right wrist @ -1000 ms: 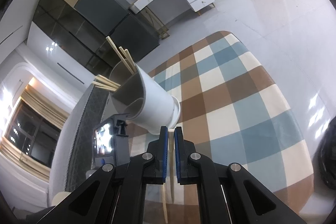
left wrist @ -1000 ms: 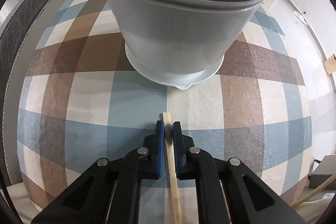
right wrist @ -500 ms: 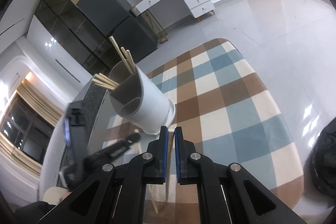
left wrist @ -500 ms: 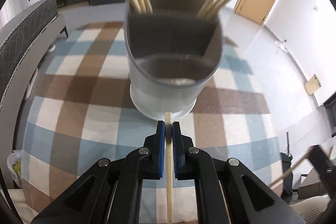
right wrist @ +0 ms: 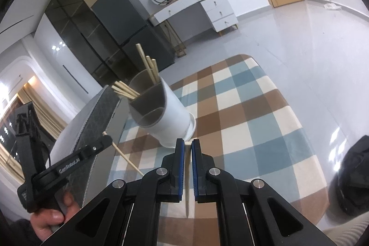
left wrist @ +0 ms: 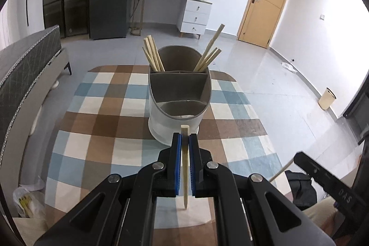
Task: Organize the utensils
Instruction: 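Lift both held chopsticks and carry them above the white holder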
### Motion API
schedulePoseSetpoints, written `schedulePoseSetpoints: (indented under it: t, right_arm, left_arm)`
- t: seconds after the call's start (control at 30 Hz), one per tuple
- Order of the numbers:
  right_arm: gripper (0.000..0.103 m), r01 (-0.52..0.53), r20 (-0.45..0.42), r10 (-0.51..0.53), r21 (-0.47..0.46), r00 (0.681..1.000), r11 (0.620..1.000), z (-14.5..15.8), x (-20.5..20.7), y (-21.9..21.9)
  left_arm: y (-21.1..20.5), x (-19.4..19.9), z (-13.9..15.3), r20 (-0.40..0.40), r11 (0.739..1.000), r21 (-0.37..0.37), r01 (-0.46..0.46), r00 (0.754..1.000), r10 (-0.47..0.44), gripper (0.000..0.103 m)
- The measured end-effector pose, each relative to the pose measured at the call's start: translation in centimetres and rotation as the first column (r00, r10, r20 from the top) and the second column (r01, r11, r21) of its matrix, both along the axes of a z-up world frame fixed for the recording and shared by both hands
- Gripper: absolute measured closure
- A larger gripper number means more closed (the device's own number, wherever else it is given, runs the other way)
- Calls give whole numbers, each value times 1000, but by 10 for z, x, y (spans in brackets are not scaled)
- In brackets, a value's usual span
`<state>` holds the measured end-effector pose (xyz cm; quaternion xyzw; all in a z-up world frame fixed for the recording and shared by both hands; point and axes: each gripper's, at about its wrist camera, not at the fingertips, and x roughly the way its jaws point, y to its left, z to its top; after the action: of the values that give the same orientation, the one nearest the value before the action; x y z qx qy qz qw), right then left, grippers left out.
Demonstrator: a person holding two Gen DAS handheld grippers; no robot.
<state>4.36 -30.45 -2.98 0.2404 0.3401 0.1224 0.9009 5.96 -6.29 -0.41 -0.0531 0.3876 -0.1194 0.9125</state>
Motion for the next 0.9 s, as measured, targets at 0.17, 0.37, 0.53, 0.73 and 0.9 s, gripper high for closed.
schedulePoseSetpoints:
  t: [0.17, 0.37, 0.53, 0.73, 0.9]
  right_arm:
    - [97, -20, 43, 21, -35, 999, 999, 8, -8, 13]
    - [98, -19, 79, 24, -55, 997, 998, 15, -14, 21]
    - [98, -18, 79, 23, -64, 997, 998, 16, -19, 24]
    - [97, 4, 96, 3, -72, 995, 997, 23, -27, 26]
    - [98, 2, 104, 10, -109, 995, 994, 31, -34, 36]
  left_arm:
    - [11, -7, 2, -7, 1000, 20, -9, 1000, 9, 101]
    - [17, -13, 5, -22, 998, 63, 1, 1000, 1, 101]
    - [21, -18, 8, -32, 998, 56, 16, 999, -15, 101]
    - [34, -21, 15, -39, 1000, 4, 8, 999, -8, 101]
    - [40, -27, 34, 6, 999, -24, 46, 999, -46, 101]
